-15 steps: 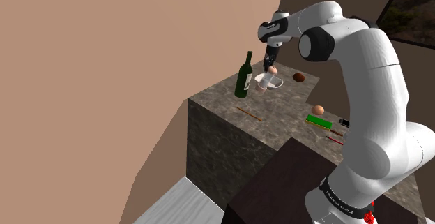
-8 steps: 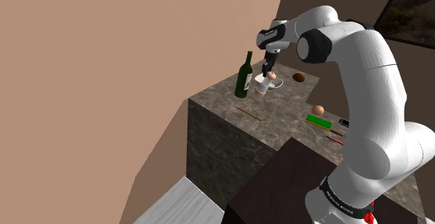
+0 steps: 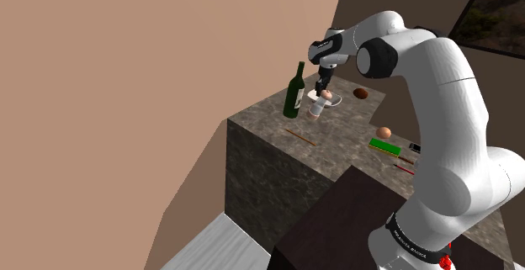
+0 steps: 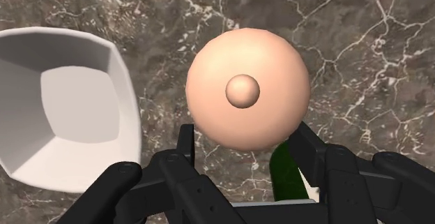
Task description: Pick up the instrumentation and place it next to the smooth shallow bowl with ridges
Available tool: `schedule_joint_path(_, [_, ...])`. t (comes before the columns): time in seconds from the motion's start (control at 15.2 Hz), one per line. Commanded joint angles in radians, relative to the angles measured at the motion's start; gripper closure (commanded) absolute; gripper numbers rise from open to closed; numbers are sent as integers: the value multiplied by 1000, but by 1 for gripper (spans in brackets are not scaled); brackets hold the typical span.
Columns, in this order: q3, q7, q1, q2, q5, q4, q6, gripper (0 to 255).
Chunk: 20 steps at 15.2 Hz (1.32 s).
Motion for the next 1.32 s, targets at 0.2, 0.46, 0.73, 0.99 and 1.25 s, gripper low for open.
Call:
schedule_joint_path(0.2, [0,0,0,0,0,1,0,0])
schedule_joint_path(0.46, [0,0,0,0,0,1,0,0])
schedule_joint_path(0.73, [-14,8,19,-73,-17,3,-76,0])
schedule_joint_path(0.99, [-14,8,19,-73,-17,3,-76,0])
schedule_joint_path(1.25, [-14,8,19,-73,-17,3,-76,0])
